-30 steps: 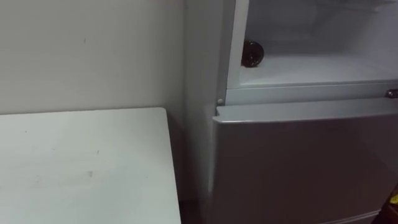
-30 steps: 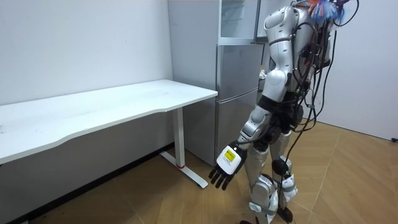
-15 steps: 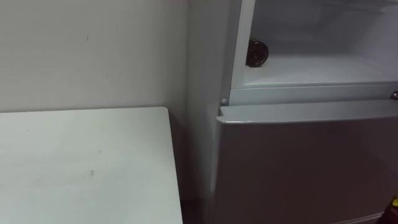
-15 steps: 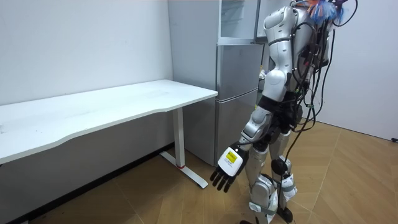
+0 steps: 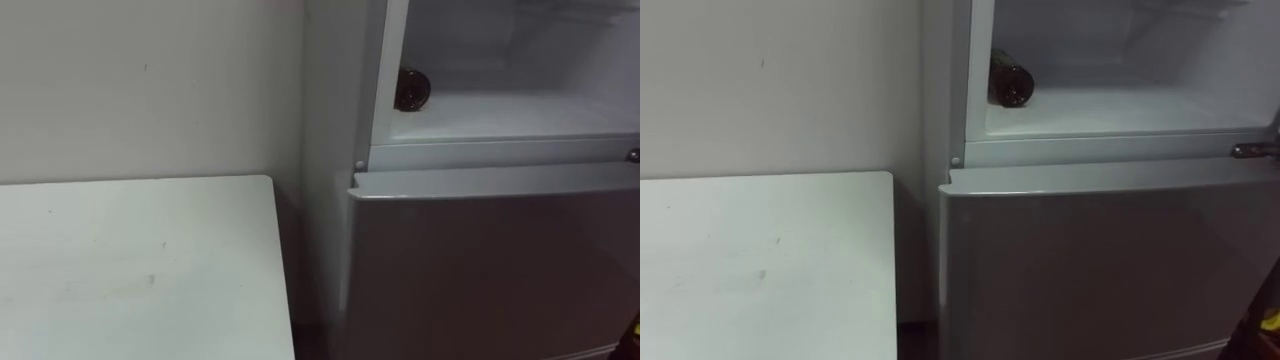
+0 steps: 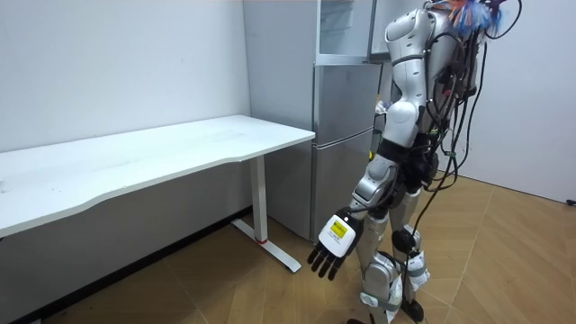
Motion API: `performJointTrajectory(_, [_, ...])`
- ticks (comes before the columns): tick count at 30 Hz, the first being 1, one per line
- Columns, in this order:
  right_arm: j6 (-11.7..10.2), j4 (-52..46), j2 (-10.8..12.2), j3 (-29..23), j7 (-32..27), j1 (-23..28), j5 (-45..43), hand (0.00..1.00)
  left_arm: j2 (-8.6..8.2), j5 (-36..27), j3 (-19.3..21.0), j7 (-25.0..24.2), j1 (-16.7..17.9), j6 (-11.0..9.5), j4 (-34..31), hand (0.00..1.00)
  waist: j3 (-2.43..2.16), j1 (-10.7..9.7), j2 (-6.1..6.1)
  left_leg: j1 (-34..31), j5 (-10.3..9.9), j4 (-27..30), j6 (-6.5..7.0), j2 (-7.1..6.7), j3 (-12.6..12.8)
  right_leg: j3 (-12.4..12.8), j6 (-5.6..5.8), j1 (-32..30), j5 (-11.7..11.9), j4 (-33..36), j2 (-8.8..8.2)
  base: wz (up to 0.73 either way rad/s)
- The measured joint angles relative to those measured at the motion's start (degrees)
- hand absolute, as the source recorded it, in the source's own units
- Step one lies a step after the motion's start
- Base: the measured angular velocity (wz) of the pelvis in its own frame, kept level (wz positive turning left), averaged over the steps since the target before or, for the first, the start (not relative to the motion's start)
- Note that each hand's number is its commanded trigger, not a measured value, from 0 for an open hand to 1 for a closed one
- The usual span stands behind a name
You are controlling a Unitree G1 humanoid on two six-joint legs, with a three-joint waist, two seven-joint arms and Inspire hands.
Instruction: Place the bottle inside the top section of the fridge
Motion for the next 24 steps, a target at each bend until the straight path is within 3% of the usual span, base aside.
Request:
performJointTrajectory(10, [0.0,-3.3,0.0,4.1,1.7,1.3,0.0,0.0,-0.26,-0.4,-0.9,0.3,-0.3,-1.7,0.3,0.0,-0.03,0.5,0.4,0.0,0.0,0.0,0.0,0.03,0.3,0.3,-0.05,-0.1,0.0,0.1,0.07,0.0])
performJointTrajectory(14, [-0.2,-8.0,0.0,5.4,3.4,2.3,-0.3,0.0,-0.3,-0.2,-2.1,2.2,-1.0,-2.0,2.3,0.0,-0.45,1.5,1.23,0.3,0.0,0.0,-0.02,0.15,0.7,0.8,-0.07,-0.1,0.1,0.1,0.21,-0.05])
performJointTrajectory(21, [-5.7,-16.8,0.0,7.2,7.9,1.9,-1.9,0.0,-0.22,-0.2,-4.5,3.4,-1.0,-2.0,2.8,0.0,-0.33,3.8,1.38,1.1,-0.1,0.0,-0.07,0.3,1.0,1.1,-0.11,1.1,0.1,-0.3,0.37,0.0])
performJointTrajectory(24, [-6.9,-17.8,0.0,7.9,9.9,1.7,-1.9,0.0,-0.21,0.0,-4.7,3.7,-0.9,-2.0,3.5,0.0,-0.26,3.8,1.18,1.1,-0.1,0.0,-0.07,0.32,0.9,1.0,-0.08,1.1,0.2,-0.3,0.37,0.01])
